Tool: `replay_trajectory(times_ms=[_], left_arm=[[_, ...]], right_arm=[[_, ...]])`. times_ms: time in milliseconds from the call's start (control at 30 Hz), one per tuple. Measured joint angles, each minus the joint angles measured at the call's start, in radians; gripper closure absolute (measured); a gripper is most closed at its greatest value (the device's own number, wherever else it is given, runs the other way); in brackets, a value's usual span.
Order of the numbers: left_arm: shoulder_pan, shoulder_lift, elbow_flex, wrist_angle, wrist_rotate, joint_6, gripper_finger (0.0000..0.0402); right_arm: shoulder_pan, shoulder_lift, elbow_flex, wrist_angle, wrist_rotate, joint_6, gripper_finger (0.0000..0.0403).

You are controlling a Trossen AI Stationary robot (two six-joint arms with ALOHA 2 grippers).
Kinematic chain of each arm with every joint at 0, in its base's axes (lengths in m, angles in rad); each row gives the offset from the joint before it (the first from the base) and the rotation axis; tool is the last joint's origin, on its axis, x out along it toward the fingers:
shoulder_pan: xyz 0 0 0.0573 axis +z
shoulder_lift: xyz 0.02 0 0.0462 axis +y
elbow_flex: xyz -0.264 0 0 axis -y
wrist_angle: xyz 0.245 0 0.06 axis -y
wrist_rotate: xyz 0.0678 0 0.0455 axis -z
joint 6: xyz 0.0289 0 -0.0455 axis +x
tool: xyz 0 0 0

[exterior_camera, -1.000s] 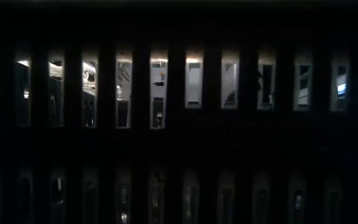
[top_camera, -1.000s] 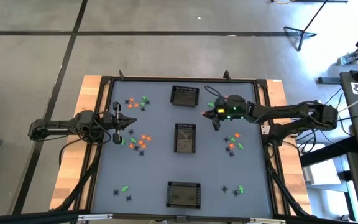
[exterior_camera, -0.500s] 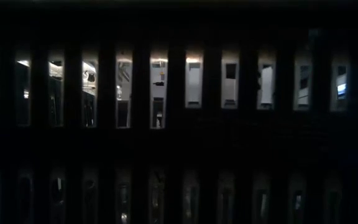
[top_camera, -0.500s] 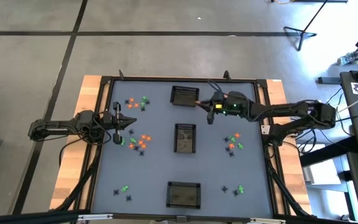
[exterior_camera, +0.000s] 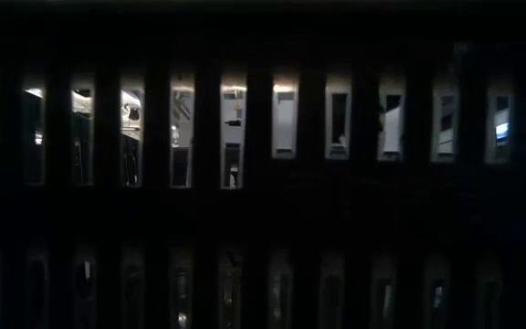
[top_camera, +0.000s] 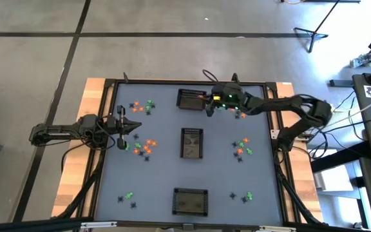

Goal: Sort Halloween decoration
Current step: Put the orange spider toy into the top black bin, then put the black spider toy into the bottom black bin

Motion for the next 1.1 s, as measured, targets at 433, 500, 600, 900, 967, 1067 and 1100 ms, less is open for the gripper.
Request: replay_trajectory(times_ms=[433,500,600,900,967,1067,1100], left_arm=[[0.000,0.000,0.000,0.000,0.001,0.000,0.0401],[0.000,0.000,0.000,0.000,0.002,0.000,0.0401],[0.000,0.000,0.000,0.000,0.000,0.000,0.0401],[0.000,0.000,0.000,0.000,0.001,0.000,0.0401],[0.000,0.000,0.000,0.000,0.000,0.000,0.0401],[0.000,0.000,0.000,0.000,0.001,0.000,0.0401],[0.000,0.000,0.000,0.000,0.000,0.000,0.0401]], right_arm=[[-0.016,0.207,0.245,-0.168,-0.037,-0.012,0.0372],[-0.016,0.208,0.251,-0.167,-0.037,-0.013,0.0372],[-0.015,0.207,0.252,-0.172,-0.039,-0.035,0.0369],[-0.015,0.205,0.252,-0.249,-0.058,-0.077,0.0247],[-0.015,0.195,0.252,-0.275,-0.086,-0.081,0.0226],[-0.015,0.153,0.252,-0.357,-0.100,-0.088,0.0214],[-0.015,0.131,0.252,-0.397,-0.102,-0.094,0.0215]])
